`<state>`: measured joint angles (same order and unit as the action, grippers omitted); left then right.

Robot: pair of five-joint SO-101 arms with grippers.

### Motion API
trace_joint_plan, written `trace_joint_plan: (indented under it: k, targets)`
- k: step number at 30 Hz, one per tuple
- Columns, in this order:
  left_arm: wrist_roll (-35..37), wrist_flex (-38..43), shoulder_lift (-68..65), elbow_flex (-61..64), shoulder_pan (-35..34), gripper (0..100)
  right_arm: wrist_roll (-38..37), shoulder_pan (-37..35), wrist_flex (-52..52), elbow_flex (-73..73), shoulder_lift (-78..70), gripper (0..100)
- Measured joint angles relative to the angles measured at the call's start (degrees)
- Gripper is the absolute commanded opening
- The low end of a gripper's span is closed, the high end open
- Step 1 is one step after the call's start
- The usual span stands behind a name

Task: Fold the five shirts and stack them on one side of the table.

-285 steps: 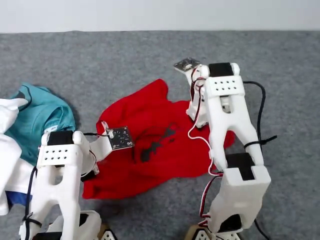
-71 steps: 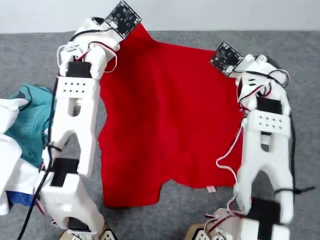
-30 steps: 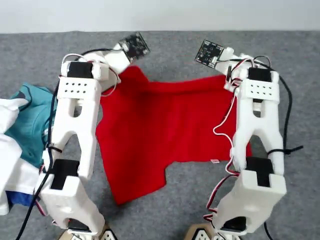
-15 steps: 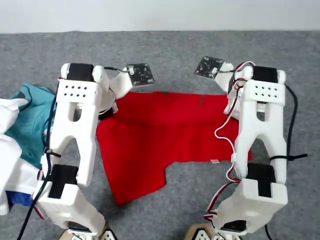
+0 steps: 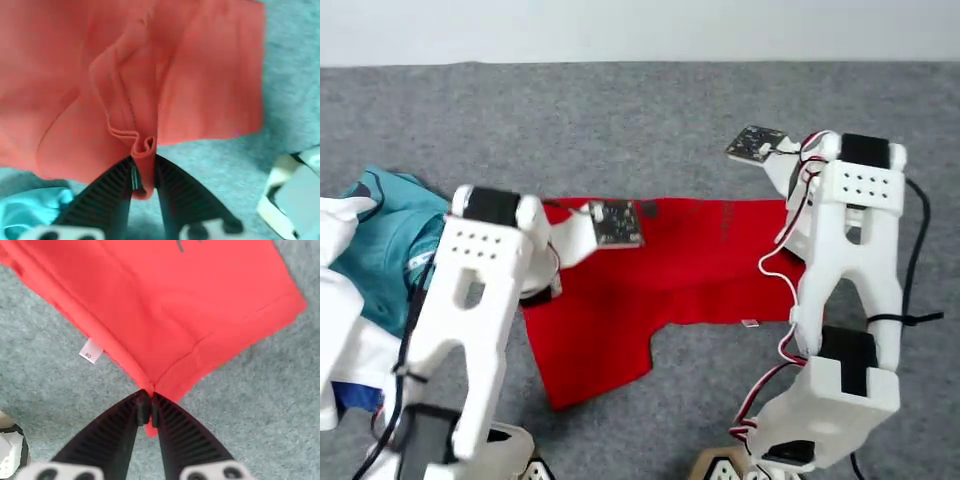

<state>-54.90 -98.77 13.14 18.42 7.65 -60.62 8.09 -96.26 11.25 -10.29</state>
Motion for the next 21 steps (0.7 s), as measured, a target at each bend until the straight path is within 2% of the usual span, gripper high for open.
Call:
trace_joint_plan:
  k: [6,12,14,18,21]
  targets:
    - [0.0,0.0,6.3,9.8,0.2,1,-2.5,1.0,0.0,0.0,0.0,1.0]
    - [0.0,0.0,10.2,16.2,5.4,1,-3.3,1.0,2.5,-2.4,0.0,1.5]
    - [0.0,0.0,10.9,17.8,7.2,5,-3.3,1.0,3.3,-3.0,0.0,1.7]
    - [3.3,0.0,12.2,20.3,9.4,15,-3.3,1.0,3.3,-3.0,0.0,8.4]
    - [8.3,0.0,14.0,20.4,9.6,18,-3.3,2.2,3.3,-3.0,0.0,19.5]
